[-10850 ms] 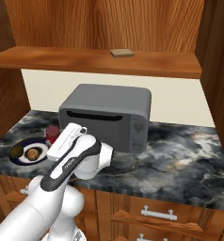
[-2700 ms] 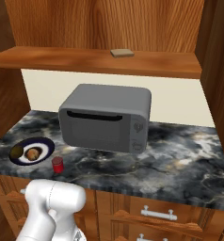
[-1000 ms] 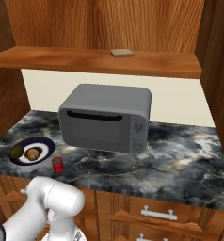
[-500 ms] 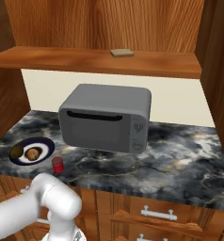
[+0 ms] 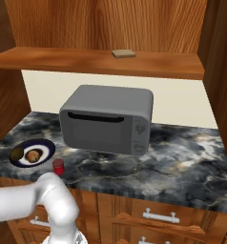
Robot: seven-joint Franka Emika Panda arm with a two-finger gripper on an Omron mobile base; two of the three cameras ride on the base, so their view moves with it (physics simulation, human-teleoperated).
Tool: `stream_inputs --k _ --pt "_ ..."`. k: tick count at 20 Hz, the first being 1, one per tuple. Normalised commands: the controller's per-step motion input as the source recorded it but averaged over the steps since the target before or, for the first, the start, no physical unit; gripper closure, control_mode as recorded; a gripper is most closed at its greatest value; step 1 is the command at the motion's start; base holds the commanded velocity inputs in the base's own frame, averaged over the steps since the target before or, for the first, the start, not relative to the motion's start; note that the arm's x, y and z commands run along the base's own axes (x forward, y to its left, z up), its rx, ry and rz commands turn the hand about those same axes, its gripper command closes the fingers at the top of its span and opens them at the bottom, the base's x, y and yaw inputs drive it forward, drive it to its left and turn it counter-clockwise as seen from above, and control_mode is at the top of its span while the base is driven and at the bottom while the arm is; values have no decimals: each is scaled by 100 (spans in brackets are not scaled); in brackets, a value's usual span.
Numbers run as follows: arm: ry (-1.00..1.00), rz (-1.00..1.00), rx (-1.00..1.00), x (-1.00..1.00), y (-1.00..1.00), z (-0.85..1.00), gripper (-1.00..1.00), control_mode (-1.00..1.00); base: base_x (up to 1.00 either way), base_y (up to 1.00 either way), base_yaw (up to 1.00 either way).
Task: Pick the avocado and bread from the counter and place them on the plate. Then pick the jam from the cabinet and place it next to the plate. Lastly close the cabinet door.
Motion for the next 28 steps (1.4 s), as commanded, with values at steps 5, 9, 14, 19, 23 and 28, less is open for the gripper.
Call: stream_inputs --k 5,9,14,19,23,28 --pt "-3 -13 1 1 27 -15 -100 -100 0 0 0" --pt "-9 -20 14 -17 57 -10 -100 -100 0 0 0" --pt "-21 -37 11 -17 55 -1 -100 -100 0 0 0" --pt "-11 -47 5 26 48 0 -100 -100 0 0 0" --pt "7 -31 5 33 31 0 -100 -100 0 0 0" --pt "30 -22 8 50 -13 0 -100 -100 0 0 0"
